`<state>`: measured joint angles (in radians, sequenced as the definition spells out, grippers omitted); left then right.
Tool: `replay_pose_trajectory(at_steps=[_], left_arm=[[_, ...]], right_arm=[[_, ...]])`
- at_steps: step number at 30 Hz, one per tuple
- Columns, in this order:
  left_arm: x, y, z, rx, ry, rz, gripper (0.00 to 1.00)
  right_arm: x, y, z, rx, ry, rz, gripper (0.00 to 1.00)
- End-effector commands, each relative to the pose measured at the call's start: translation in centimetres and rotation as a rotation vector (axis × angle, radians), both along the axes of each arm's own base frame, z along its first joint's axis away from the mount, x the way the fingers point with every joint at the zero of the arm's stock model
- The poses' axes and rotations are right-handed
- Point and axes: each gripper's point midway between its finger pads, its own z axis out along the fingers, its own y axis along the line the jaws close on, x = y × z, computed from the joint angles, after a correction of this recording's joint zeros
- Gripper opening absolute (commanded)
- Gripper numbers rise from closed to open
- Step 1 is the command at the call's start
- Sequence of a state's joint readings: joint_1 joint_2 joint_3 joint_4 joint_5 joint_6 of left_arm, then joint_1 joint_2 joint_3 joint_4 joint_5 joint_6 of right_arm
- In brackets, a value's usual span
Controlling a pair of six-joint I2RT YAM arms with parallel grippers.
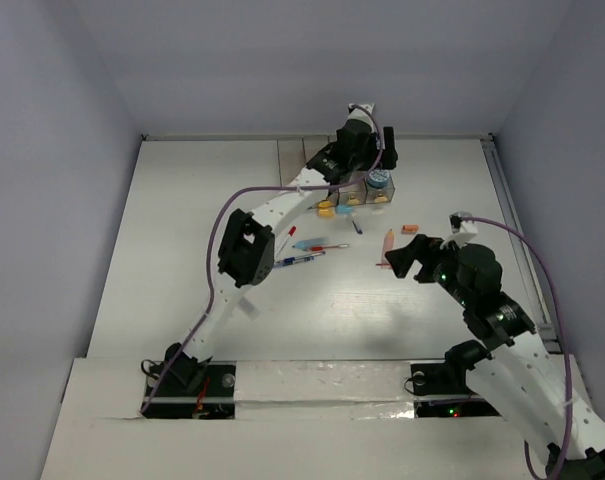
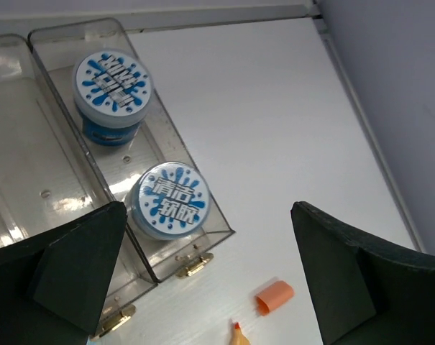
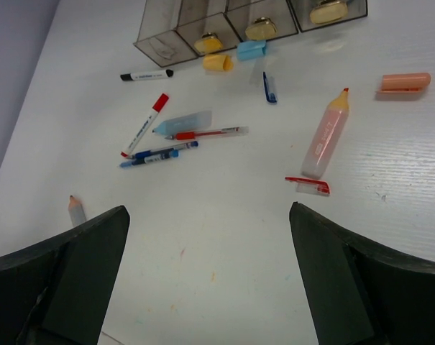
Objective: Sort the stationery into containers
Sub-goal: Place the stationery in the storage box, then pick up the pen from the center of the board.
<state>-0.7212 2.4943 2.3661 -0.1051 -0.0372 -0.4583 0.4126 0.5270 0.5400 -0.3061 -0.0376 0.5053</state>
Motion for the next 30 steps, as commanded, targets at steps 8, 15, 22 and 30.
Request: replay_pose_trajectory(at_steps=[8, 15, 22, 30], left_arm=[[-10.3, 11.4, 32.3, -0.199, -0.456, -0.032, 0.99], [-18.6, 23.4, 27.3, -0.047, -0.449, 0.150, 0.99], [-23.4, 33.2, 18.9, 0.140, -0.353, 0.382, 0.99], [-27.9, 40.0, 17.6, 0.100, -0.424, 0.556, 0.99]], right_arm=[[1.2, 4.8, -2.5, 0.013, 0.102, 0.232, 0.71], [2.4, 11.0, -3.6, -0.007, 0.155, 0.422, 0.62], [6.2, 17.7, -3.3, -0.194, 0.111, 0.647, 0.61], [12.1, 24.3, -1.7, -0.291, 0.055, 0.815, 0.41]])
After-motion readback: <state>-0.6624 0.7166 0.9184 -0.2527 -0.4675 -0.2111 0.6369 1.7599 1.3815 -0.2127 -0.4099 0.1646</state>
